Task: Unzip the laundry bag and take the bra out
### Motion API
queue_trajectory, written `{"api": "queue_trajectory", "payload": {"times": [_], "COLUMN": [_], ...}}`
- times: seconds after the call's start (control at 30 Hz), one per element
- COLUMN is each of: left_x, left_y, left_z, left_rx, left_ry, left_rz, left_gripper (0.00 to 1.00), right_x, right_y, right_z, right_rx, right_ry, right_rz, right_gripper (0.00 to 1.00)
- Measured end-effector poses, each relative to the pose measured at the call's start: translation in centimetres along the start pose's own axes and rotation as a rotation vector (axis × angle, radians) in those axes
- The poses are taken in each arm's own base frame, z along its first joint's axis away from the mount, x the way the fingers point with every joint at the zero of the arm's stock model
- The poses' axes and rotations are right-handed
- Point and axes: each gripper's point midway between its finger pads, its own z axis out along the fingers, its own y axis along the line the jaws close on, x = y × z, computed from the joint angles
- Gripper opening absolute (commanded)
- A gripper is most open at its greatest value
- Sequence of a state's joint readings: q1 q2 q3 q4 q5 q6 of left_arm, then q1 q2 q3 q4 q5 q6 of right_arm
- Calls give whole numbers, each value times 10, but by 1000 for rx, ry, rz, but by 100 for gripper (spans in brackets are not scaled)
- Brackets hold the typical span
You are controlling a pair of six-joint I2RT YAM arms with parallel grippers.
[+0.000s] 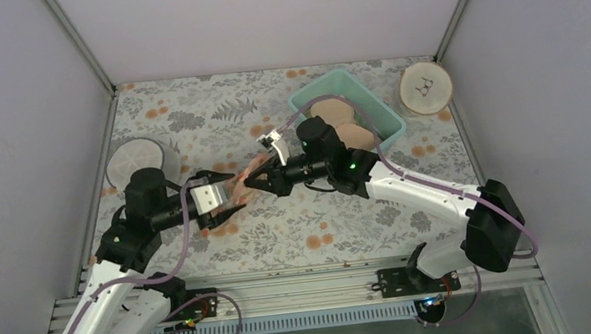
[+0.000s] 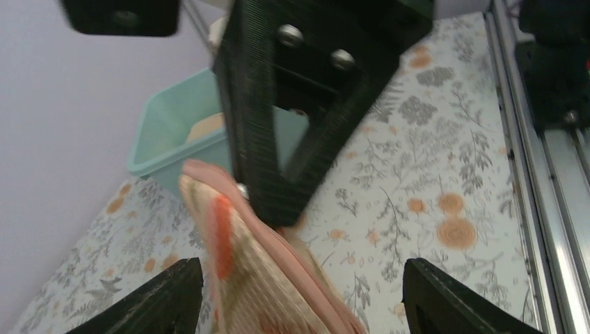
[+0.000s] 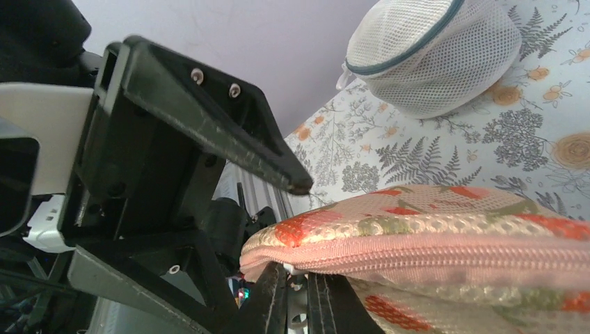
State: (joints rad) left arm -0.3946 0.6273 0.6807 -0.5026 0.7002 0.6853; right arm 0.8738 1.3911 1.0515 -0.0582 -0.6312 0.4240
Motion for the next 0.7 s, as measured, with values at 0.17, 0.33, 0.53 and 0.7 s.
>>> {"api": "queue_trajectory", "payload": {"times": [0.17, 0.33, 0.53, 0.7], "left_x": [-9, -7, -6, -6], "left_y": [17, 21, 28, 28], "left_z": [-2, -3, -5, -6], "left_rx": [-54, -78, -103, -99], "left_ry": [14, 40, 64, 75], "left_rz": [-72, -53, -4, 24], "left_gripper": [40, 23, 2, 2], "right_x": [-4, -11, -12, -12], "right_y": [7, 10, 11, 8], "right_z": [5, 6, 5, 1], "right_rx": [-6, -7, -4, 4], "right_ry": [-8, -17, -8, -10], "right_rz": [25, 20, 9, -16], "right_gripper": [3, 3, 3, 3]}}
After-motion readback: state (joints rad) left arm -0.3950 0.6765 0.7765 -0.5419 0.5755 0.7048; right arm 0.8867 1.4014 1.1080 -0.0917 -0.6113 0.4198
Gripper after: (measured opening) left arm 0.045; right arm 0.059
